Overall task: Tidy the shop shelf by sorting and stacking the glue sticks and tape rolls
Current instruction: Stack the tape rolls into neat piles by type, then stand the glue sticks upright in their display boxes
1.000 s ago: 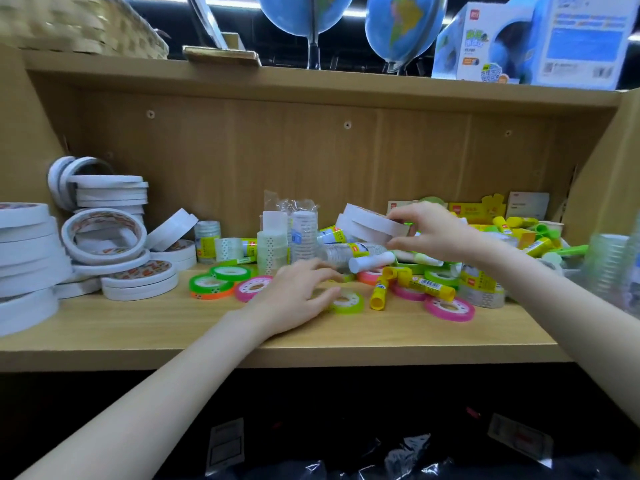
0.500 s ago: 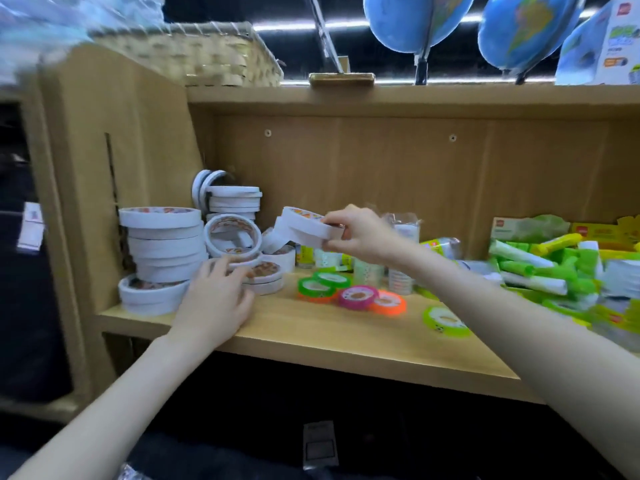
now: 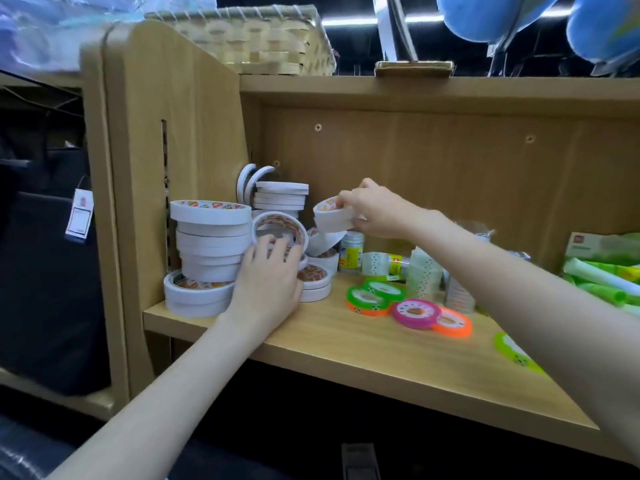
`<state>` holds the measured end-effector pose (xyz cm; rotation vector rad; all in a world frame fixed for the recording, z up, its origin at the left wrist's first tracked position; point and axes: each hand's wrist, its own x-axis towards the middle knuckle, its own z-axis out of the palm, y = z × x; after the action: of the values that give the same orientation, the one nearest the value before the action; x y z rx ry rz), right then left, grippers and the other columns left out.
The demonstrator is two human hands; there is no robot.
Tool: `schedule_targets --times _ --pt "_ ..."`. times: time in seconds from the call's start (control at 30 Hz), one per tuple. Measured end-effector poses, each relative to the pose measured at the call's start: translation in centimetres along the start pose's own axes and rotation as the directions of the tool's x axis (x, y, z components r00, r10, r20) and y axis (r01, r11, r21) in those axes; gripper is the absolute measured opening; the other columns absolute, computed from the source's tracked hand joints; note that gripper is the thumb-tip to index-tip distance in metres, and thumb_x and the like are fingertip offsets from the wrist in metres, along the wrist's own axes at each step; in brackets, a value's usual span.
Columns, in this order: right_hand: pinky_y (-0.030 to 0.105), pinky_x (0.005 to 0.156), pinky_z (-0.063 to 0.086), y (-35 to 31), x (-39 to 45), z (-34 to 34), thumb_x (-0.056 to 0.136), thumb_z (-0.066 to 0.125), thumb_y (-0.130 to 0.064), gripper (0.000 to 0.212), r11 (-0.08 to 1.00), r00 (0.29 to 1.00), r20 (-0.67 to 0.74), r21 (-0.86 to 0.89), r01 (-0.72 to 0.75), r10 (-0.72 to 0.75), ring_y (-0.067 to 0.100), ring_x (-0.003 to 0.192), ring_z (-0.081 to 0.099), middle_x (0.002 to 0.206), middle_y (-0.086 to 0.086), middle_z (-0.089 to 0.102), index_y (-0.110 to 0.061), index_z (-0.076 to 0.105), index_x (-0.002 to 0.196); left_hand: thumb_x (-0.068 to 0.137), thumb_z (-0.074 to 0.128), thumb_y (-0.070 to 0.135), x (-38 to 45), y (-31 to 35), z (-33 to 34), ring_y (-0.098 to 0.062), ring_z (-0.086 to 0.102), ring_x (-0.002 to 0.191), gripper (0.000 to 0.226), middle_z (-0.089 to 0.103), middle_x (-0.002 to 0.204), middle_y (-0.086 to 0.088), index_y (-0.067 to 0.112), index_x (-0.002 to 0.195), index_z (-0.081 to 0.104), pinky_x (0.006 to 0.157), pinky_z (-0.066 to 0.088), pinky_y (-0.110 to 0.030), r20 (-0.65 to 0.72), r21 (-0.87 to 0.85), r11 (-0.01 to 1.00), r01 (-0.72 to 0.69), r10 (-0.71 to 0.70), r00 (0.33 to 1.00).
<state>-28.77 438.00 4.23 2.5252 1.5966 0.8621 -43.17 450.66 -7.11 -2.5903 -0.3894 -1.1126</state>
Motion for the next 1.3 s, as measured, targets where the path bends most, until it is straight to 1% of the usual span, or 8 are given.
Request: schedule_targets --times 0.33,0.5,0.63,0.73,0.87,1.0,1.1,1.3 --pt "0.037 0.076 0.045 -3.1 4.0 1.6 0.090 0.034 0.009 0.049 0.986 1.000 -0.024 -0.168 -0.006 0.002 0.035 0.113 0.037 0.127 0.019 0.033 -0.011 0.042 0.133 0.071 0.034 0.024 0.5 0.2 1.0 -0.032 0.063 0.084 0.043 0.067 0.091 -0.010 0.007 0.089 0.068 0.069 0.051 -0.037 0.027 -0.047 0.999 0.014 -0.012 1.000" --pt "0.034 0.082 0.038 -2.4 3.6 2.3 0.090 0.038 0.006 0.059 0.969 0.991 -0.033 0.215 -0.120 0.129 0.036 0.110 0.044 0.133 0.019 0.032 -0.012 0.023 0.144 0.071 0.034 0.023 0.4 0.1 1.3 -0.032 0.063 0.080 0.043 0.067 0.087 -0.010 0.007 0.090 0.068 0.068 0.051 -0.036 -0.005 -0.060 0.998 -0.002 0.002 1.000" --pt "0.036 0.087 0.042 -1.0 0.5 2.2 0.091 0.049 -0.007 0.059 0.940 0.989 -0.018 0.314 -0.137 0.150 0.030 0.105 0.048 0.129 0.015 0.037 -0.015 0.022 0.143 0.071 0.033 0.024 0.4 0.1 1.2 -0.031 0.064 0.078 0.043 0.068 0.089 -0.009 0.007 0.088 0.069 0.066 0.051 -0.036 -0.027 -0.071 0.997 -0.020 0.019 0.999" --pt "0.034 0.096 0.039 0.3 -2.2 0.9 0.090 0.054 -0.012 0.058 0.948 0.990 0.063 0.286 -0.141 0.128 0.027 0.113 0.047 0.132 0.012 0.037 -0.016 0.028 0.142 0.071 0.033 0.024 0.4 0.2 0.7 -0.031 0.064 0.081 0.042 0.067 0.093 -0.009 0.008 0.089 0.067 0.067 0.051 -0.036 -0.066 -0.119 0.993 -0.020 0.012 0.998" --pt "0.013 0.076 0.028 3.5 -8.0 -2.8 0.089 0.058 -0.012 0.034 0.948 0.983 0.041 0.263 -0.182 0.177 0.015 0.093 0.046 0.122 0.010 0.049 -0.015 0.055 0.123 0.074 0.034 0.023 0.4 2.7 0.1 -0.032 0.062 0.093 0.041 0.065 0.103 -0.010 0.008 0.095 0.066 0.079 0.049 -0.040 -0.130 -0.195 0.975 -0.107 0.082 0.988" --pt "0.028 0.082 0.041 6.9 -16.2 -6.2 0.087 0.060 -0.012 0.019 0.906 0.942 0.066 0.257 -0.335 0.329 0.021 0.092 0.058 0.104 0.009 0.065 -0.015 0.067 0.104 0.075 0.036 0.025 1.5 8.0 -0.6 -0.032 0.061 0.095 0.042 0.065 0.106 -0.009 0.009 0.100 0.066 0.083 0.047 -0.041 -0.149 -0.346 0.919 -0.191 0.147 0.978" --pt "0.023 0.080 0.041 9.0 -21.0 -8.1 0.087 0.060 -0.009 0.017 0.870 0.907 0.050 0.265 -0.415 0.417 0.016 0.090 0.060 0.096 0.002 0.068 -0.016 0.069 0.099 0.078 0.031 0.030 2.4 12.8 -1.6 -0.033 0.057 0.103 0.048 0.062 0.113 -0.010 0.009 0.108 0.063 0.086 0.043 -0.041 -0.152 -0.506 0.831 -0.233 0.181 0.972" --pt "0.021 0.087 0.041 11.5 -29.2 -7.0 0.091 0.055 -0.032 0.040 0.849 0.747 0.456 -0.039 -0.527 0.484 0.012 0.105 0.055 0.125 -0.005 0.056 -0.025 0.048 0.130 0.075 0.016 0.066 2.7 22.2 -3.7 -0.019 0.036 0.127 0.075 0.041 0.139 0.003 0.030 0.136 0.041 0.104 0.030 -0.036 0.032 -0.657 0.656 -0.372 0.517 0.855"
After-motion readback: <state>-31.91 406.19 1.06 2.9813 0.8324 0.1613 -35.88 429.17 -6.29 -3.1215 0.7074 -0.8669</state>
